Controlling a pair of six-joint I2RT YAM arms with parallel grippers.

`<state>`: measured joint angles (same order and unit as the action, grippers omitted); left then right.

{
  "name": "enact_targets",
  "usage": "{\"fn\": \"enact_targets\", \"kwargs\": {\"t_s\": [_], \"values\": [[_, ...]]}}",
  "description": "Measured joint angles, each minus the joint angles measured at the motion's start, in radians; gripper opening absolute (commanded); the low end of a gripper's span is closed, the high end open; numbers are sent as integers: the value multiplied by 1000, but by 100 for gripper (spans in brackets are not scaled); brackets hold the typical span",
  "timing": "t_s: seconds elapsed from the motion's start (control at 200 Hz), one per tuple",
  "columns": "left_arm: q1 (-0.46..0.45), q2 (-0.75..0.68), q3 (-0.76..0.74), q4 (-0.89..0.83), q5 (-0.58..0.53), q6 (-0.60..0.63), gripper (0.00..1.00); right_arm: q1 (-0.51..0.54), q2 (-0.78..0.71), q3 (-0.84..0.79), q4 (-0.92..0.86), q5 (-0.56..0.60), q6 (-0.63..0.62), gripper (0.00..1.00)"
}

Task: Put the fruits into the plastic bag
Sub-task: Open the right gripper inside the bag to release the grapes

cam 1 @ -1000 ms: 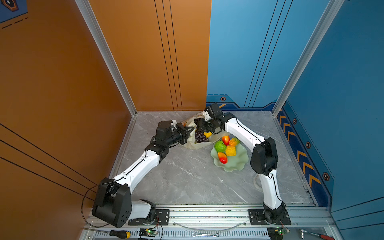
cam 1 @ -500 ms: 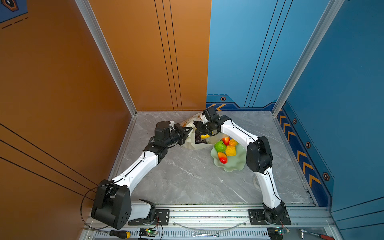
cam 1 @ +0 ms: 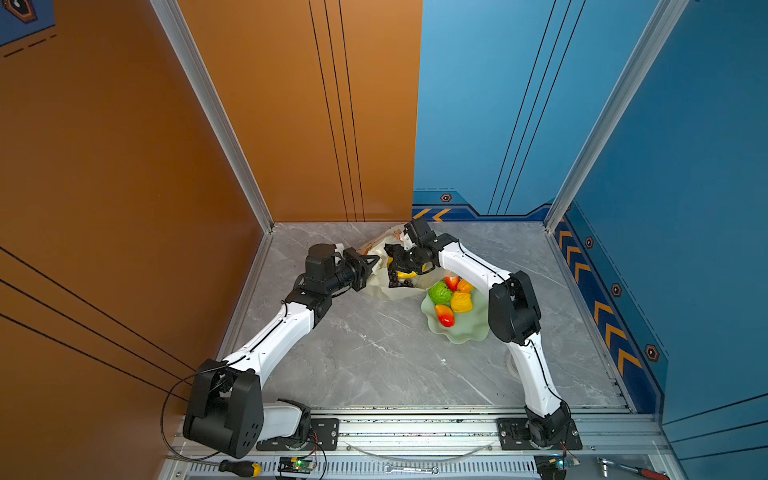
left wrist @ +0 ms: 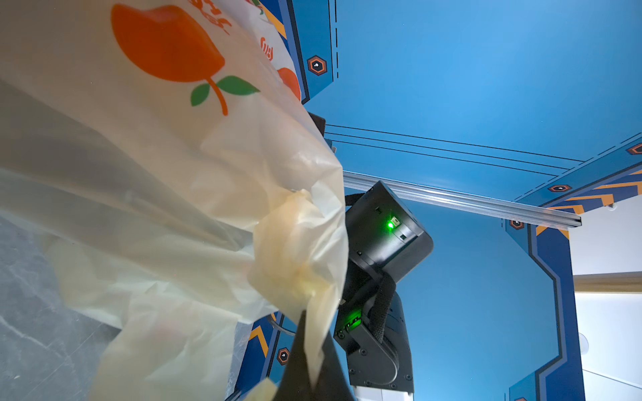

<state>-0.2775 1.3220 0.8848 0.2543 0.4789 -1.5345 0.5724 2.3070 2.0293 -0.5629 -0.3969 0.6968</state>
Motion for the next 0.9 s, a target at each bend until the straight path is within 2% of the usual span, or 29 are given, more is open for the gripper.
{"fn": "enact_targets", "kwargs": {"t_s": [0.105, 0.25, 0.456, 0.711, 0.901], "values": [[6, 0, 0, 0, 5, 0, 0, 0, 6, 0, -1, 0, 6, 39], [14, 0, 0, 0, 18, 0, 0, 0, 7, 0, 0, 1, 14, 43], [26, 0, 0, 0, 31, 0, 0, 0, 7, 10, -3, 4, 19, 65], [33, 0, 0, 0, 47, 0, 0, 2, 6, 21, -9, 19, 13, 68], [43, 0, 0, 0, 50, 0, 0, -7, -22, 21, -56, 73, -23, 68]]}}
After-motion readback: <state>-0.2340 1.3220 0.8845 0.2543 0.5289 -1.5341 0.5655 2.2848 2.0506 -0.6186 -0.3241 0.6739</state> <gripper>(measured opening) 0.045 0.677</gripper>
